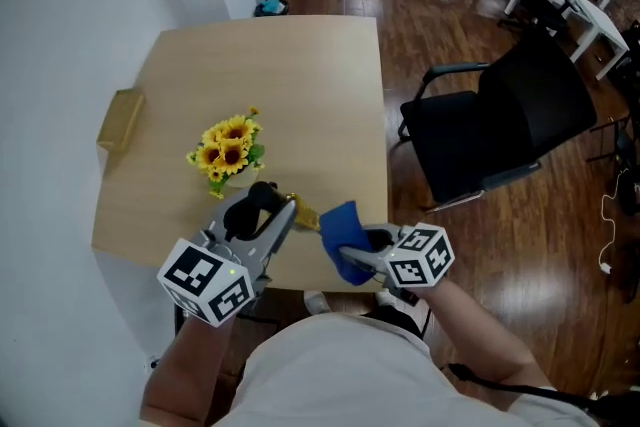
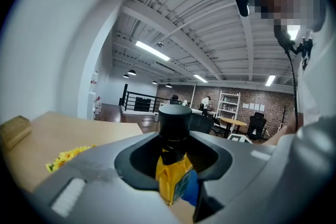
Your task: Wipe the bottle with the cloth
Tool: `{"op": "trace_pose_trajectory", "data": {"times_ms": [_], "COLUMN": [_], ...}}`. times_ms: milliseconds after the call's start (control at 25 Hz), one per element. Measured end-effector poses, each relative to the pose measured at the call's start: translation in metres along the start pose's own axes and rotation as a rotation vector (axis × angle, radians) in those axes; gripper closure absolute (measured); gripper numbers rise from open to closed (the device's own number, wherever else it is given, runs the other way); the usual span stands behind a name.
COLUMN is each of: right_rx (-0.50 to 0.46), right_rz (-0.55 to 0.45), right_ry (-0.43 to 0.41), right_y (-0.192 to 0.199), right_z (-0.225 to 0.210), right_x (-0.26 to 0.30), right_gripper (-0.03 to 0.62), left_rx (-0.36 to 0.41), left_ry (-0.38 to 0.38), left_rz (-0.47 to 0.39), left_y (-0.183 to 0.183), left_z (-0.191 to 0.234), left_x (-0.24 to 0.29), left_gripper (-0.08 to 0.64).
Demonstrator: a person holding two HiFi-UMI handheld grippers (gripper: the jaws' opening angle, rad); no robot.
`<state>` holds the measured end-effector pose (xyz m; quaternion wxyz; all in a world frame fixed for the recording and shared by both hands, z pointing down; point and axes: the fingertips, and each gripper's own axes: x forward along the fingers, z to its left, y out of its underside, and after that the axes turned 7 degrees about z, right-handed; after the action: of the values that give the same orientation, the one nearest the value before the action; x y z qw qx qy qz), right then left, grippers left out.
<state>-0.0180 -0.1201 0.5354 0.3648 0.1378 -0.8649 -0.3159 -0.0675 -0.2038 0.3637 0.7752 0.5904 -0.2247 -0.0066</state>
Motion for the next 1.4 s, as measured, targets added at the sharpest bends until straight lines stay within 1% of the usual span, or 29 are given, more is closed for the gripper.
{"op": "trace_pose_trajectory", "data": {"times_ms": [80, 160, 360, 480, 560, 720, 920, 1080, 1200, 1280, 1320, 1400], "right_rx": [0.025, 0.041, 0.06, 0.053, 0.052, 0.038, 0.0, -0.042, -0.076, -0.108, -0.125, -0.158], "right_rz": [-0.036, -0.076, -0.157, -0.169, -0.165, -0.141, -0.106, -0.086, -0.075, -0.069, -0.066, -0.057], "right_ry": [0.039, 0.082, 0.184, 0.223, 0.232, 0.234, 0.221, 0.199, 0.164, 0.134, 0.117, 0.085], "right_y": [0.004, 0.007, 0.013, 0.016, 0.017, 0.019, 0.019, 0.015, 0.013, 0.012, 0.011, 0.013], "right_z": [-0.009, -0.016, -0.025, -0.027, -0.029, -0.036, -0.044, -0.049, -0.051, -0.051, -0.051, -0.051], "right_x": [-0.024, -0.05, -0.113, -0.139, -0.152, -0.168, -0.177, -0.179, -0.178, -0.178, -0.18, -0.184], "right_gripper": [0.442, 0.442, 0.442, 0.442, 0.442, 0.442, 0.442, 0.442, 0.442, 0.442, 0.442, 0.442], "left_rx": [0.0, -0.007, -0.003, 0.009, 0.012, -0.012, -0.029, -0.013, 0.004, 0.012, 0.005, -0.039], "left_ry": [-0.024, -0.069, -0.229, -0.314, -0.357, -0.413, -0.467, -0.511, -0.565, -0.601, -0.617, -0.647], "left_rz": [0.01, 0.024, 0.056, 0.062, 0.07, 0.088, 0.094, 0.092, 0.096, 0.091, 0.082, 0.053], "left_y": [0.008, 0.019, 0.055, 0.081, 0.098, 0.126, 0.147, 0.149, 0.144, 0.14, 0.139, 0.139], "left_z": [0.011, 0.024, 0.061, 0.08, 0.09, 0.104, 0.111, 0.112, 0.112, 0.105, 0.099, 0.08], "left_x": [0.015, 0.03, 0.063, 0.081, 0.092, 0.108, 0.115, 0.114, 0.107, 0.096, 0.088, 0.068], "left_gripper": [0.407, 0.407, 0.405, 0.405, 0.405, 0.403, 0.403, 0.396, 0.315, 0.314, 0.314, 0.316]}}
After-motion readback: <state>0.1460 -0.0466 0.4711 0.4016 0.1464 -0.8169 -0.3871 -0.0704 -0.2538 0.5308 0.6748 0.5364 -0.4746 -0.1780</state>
